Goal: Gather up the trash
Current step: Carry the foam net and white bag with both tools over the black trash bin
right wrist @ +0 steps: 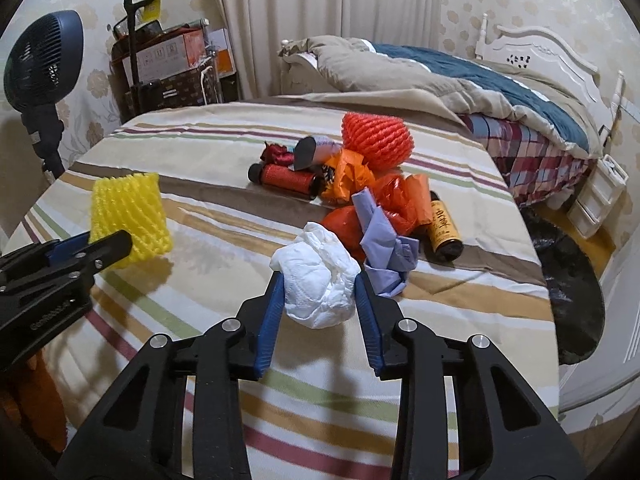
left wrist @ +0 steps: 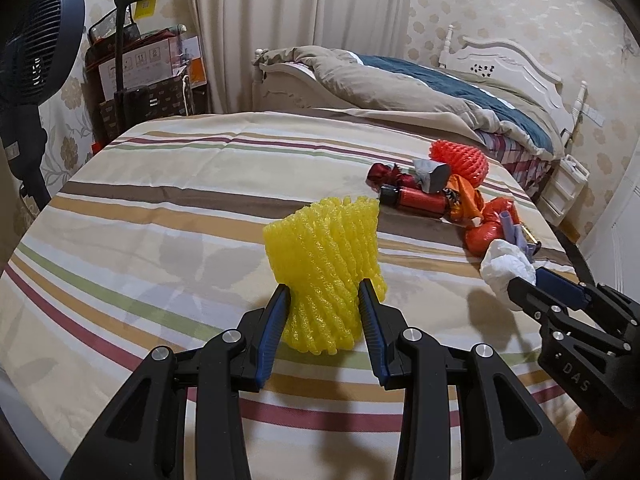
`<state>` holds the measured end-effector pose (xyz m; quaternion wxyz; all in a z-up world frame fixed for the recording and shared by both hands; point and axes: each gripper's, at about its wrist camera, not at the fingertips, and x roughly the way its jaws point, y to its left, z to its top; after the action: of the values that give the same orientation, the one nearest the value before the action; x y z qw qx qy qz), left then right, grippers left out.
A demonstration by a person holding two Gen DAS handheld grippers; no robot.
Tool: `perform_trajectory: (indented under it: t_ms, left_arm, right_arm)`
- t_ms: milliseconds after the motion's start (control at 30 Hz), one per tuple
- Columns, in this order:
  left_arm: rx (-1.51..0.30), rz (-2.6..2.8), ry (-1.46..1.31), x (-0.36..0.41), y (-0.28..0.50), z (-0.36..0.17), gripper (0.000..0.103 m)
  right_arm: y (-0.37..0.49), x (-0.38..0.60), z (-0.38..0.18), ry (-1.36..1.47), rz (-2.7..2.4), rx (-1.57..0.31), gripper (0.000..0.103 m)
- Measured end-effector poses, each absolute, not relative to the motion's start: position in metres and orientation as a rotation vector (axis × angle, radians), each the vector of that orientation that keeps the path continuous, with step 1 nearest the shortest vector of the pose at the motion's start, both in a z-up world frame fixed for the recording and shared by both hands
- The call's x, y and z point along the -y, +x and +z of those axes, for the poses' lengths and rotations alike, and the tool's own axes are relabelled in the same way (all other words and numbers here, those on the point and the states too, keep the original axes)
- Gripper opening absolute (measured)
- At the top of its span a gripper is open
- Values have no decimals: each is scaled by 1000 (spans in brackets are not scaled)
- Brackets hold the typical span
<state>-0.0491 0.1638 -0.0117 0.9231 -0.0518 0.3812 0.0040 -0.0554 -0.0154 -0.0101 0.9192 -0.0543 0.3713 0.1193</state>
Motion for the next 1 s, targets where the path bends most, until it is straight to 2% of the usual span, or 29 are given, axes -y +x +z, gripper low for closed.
perform_trajectory:
  t_ms: [433,700,1000]
  left_arm:
    - [-728,-147,-91,-106,-53,12,38]
    - [-683,-274,-24,-35,-35,27,38]
    - [-697,-371,66,44,9,20,38]
  right_arm:
    - [-71,83,23,-29,119,-669,35]
    - [-62,158,32,40,-31,-632,35]
    - [-31,231,21,104,-141,-636,35]
